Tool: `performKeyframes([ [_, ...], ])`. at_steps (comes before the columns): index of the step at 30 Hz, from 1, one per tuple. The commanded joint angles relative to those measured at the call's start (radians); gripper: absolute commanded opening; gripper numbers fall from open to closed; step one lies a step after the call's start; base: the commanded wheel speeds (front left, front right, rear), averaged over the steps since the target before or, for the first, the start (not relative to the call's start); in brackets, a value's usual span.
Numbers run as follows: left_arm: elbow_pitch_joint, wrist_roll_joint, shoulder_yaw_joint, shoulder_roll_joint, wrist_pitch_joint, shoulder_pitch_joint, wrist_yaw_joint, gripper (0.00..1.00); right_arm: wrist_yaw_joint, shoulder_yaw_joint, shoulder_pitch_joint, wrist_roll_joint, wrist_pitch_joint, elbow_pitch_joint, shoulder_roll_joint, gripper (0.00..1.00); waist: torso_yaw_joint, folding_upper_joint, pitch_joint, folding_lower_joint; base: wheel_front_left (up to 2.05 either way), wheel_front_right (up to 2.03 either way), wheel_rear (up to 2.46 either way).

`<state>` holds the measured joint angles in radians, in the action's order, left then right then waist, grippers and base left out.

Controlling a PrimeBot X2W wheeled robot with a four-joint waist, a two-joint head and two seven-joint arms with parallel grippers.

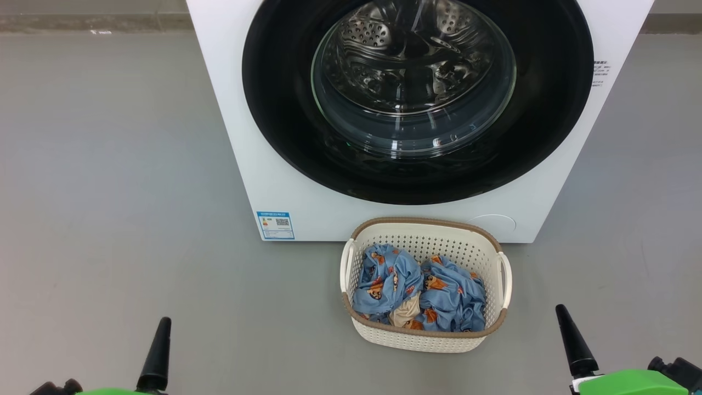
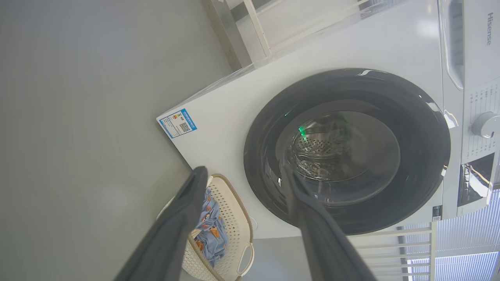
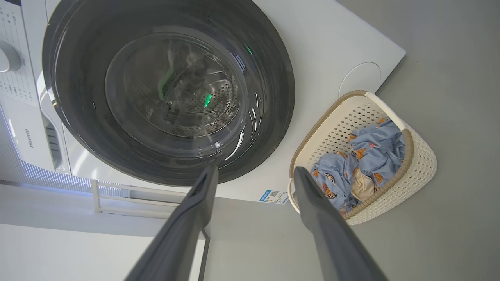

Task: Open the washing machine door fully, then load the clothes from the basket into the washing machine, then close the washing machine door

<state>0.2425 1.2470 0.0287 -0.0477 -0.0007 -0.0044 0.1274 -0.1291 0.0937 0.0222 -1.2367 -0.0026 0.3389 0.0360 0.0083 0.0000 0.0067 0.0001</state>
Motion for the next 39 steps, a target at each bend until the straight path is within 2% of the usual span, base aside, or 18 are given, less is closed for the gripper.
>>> performKeyframes([
  [1,-0.034,-0.029,0.007,-0.02,-0.011,-0.028,0.001,1.0,0.0,-0.017,0.044,0.029,-0.01,-0.021,0.013,1.0,0.0,0.0,0.0,-0.0001,0.0,0.0,0.0],
  [10,-0.054,-0.161,-0.005,-0.028,-0.037,-0.026,0.001,1.0,-0.001,-0.034,0.052,0.141,-0.036,-0.015,0.021,1.0,-0.001,0.0,0.002,-0.0001,0.0,0.0,0.0],
  [39,-0.08,-0.484,-0.028,-0.06,-0.119,-0.032,0.002,1.0,-0.001,-0.054,0.076,0.453,-0.118,0.003,0.037,1.0,-0.006,0.0,0.017,-0.0001,0.0,0.0,0.0],
])
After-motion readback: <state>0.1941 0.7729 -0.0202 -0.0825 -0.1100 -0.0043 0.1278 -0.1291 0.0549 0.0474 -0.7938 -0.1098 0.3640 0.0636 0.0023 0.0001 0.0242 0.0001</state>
